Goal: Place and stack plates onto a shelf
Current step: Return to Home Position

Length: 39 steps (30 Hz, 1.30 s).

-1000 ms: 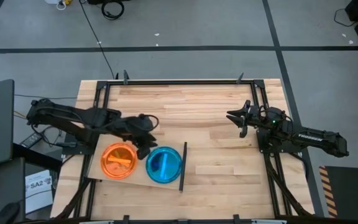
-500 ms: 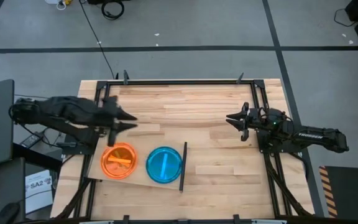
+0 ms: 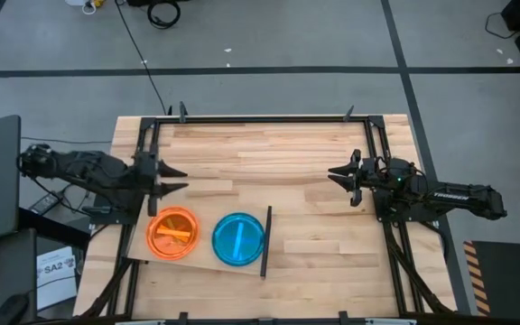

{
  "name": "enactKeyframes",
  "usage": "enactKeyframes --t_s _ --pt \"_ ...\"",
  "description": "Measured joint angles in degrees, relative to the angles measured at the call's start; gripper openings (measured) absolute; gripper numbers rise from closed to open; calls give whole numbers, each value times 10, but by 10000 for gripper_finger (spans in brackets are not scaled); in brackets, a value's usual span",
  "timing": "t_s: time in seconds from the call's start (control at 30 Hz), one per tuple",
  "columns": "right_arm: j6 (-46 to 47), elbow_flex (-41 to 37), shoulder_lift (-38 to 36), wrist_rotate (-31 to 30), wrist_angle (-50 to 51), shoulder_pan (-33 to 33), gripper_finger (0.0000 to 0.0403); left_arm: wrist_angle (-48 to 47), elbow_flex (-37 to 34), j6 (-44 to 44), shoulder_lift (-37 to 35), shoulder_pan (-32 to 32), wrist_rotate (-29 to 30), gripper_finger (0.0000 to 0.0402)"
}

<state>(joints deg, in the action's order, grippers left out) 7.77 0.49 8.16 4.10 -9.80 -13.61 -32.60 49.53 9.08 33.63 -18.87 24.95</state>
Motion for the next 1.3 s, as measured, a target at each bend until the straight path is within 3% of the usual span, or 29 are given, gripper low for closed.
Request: enactKeyframes --t_s 0.27,0.93,1.3 --pt "0 0 0 0 0 0 103 151 -153 -81 -92 0 -23 130" --pt "0 0 0 0 0 0 103 221 -332 -143 -330 1 -16 130" --pt "0 -1 0 0 0 0 103 310 -388 -198 -334 2 -12 130"
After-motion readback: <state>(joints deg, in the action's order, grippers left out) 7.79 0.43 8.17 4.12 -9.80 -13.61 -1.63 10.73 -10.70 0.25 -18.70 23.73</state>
